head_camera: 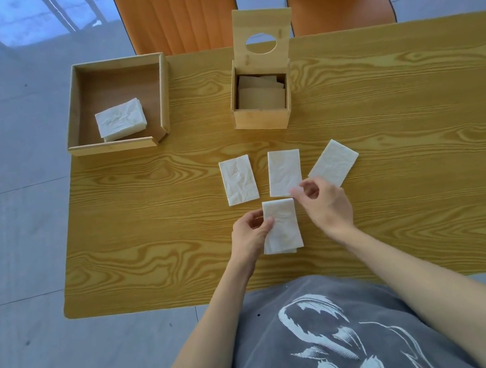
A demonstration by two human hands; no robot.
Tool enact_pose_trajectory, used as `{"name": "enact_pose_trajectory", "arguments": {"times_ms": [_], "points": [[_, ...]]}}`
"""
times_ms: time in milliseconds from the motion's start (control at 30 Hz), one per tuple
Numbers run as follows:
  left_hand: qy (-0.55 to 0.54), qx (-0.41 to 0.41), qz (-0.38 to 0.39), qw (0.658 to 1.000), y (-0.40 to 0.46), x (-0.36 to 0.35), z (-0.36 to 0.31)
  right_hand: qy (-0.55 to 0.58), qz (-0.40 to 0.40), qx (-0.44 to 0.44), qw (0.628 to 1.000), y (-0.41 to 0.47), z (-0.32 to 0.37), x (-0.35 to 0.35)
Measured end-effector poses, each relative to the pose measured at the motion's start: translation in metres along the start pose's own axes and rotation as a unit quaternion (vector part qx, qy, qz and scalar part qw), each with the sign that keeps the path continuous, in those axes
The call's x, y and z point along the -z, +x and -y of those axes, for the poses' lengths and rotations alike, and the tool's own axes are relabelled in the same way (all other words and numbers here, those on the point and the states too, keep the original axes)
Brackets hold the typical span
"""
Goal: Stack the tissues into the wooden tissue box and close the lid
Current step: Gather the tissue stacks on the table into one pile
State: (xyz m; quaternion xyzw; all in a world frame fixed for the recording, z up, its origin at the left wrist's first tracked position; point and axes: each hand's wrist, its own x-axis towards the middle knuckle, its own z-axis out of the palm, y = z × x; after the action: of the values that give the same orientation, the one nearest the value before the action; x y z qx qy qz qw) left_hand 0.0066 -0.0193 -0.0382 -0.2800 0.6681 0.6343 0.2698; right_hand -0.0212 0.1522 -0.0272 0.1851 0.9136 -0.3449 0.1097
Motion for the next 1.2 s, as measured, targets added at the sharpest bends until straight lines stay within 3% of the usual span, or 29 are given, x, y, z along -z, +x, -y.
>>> {"name": "enact_pose_trajectory", "arguments": {"times_ms": [200, 533, 800, 1033, 1200], "points": [[-0.002, 0.017, 0.003, 1.000, 0.000, 0.000, -0.005, 0.052, -0.130, -0.156, 0.978, 0.041, -0.017, 0.033], [-0.043, 0.050, -0.011, 0.998, -0.003, -0.001, -0.003, -0.008, -0.047, -0.226, 0.973, 0.070, -0.028, 0.047], [-0.072, 0.045, -0.019, 0.996, -0.003, -0.002, 0.004, 0.100, -0.073, -0.191, 0.974, 0.055, -0.038, 0.052], [-0.066, 0.039, -0.035, 0.996, -0.002, -0.006, 0.009, 0.271, -0.096, -0.137, 0.948, 0.033, -0.044, 0.057], [-0.078, 0.035, -0.033, 0.996, -0.001, -0.007, 0.013, 0.331, -0.118, -0.068, 0.934, 0.017, -0.028, 0.064]]}}
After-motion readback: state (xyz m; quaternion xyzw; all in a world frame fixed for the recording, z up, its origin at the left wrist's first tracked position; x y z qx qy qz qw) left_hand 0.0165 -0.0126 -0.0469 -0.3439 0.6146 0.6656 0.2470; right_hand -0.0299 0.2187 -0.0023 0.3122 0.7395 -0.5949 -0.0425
